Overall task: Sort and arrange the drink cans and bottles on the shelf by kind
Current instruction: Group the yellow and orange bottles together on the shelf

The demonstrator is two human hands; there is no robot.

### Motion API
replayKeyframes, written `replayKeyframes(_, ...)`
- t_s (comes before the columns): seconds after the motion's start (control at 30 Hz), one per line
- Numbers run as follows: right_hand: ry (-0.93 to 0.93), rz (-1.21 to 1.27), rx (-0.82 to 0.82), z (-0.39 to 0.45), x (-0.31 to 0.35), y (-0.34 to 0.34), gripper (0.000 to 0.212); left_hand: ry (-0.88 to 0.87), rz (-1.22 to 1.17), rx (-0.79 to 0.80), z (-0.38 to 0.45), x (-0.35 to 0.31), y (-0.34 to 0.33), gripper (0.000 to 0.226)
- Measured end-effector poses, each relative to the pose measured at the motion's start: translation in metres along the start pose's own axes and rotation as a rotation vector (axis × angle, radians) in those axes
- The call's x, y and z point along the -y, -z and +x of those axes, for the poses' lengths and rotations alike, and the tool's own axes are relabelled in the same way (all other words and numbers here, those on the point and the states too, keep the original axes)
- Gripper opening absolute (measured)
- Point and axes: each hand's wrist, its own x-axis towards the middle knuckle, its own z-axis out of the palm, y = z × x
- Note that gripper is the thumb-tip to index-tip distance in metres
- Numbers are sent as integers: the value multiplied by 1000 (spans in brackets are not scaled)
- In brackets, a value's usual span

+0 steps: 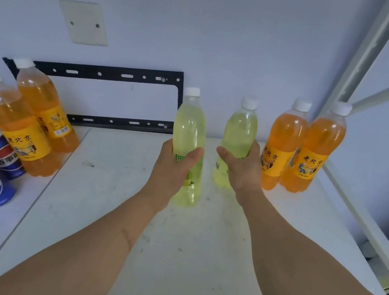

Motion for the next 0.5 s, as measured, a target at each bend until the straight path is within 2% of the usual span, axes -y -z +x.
replayKeyframes(0.17,-2,-190,59,-5,-1,9,75,-82,53,-1,5,-3,-5,63)
replayKeyframes(0.27,-148,-485,84,-17,-12,14,84,-123,72,7,10,-1,-6,67)
replayKeyframes(0.33,-205,-796,96,-30,-19,17,69,-133,72,36,14,1,-6,67)
replayKeyframes(0.4,-133,-1030,136,-41,-23,20,46,-131,56,57,19,2,-6,66)
replayKeyframes(0.5,16,-1228,200,-53,-22,24,34,-133,44,76,25,2,-7,71)
